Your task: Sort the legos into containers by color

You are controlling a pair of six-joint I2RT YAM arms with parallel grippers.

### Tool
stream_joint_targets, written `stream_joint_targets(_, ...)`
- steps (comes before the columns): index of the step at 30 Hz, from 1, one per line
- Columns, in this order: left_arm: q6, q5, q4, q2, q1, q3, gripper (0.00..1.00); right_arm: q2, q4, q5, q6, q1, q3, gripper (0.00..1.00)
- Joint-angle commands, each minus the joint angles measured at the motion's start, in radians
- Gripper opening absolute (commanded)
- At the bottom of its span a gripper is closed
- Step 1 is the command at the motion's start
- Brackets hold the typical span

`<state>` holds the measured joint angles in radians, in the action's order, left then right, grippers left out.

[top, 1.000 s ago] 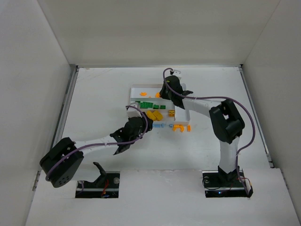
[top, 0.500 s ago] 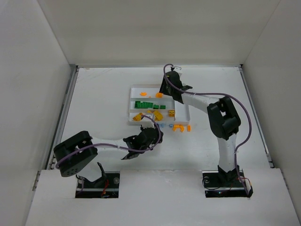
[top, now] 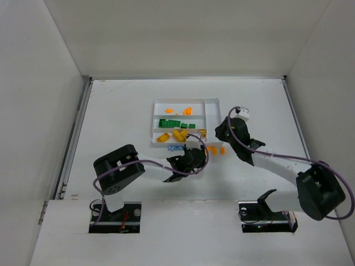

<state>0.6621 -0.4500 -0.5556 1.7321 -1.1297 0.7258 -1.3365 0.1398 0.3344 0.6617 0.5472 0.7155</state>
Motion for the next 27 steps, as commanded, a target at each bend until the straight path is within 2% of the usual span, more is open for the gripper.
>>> stream_joint_targets(1,-0.033,-0.027,0.002,0.046,0.011,0.078,0.35,0.104,0.049,0.055,0.078,0.007,-0.138,0.28)
stream_joint_targets(6,-0.045,-0.036,0.04,0.115,0.028,0.142,0.37,0.272,0.006,0.061,0.119,0.009,-0.269,0.31)
stream_joint_targets(12,-0.065,-0.032,0.052,0.156,0.048,0.175,0.37,0.336,-0.039,0.057,0.145,0.013,-0.332,0.32)
stream_joint_targets(21,-0.087,-0.024,0.075,0.182,0.041,0.193,0.28,0.336,-0.051,0.057,0.154,0.02,-0.363,0.41)
stream_joint_targets(27,-0.094,-0.012,0.088,0.19,0.037,0.201,0.27,0.261,-0.106,0.081,0.141,0.029,-0.318,0.46)
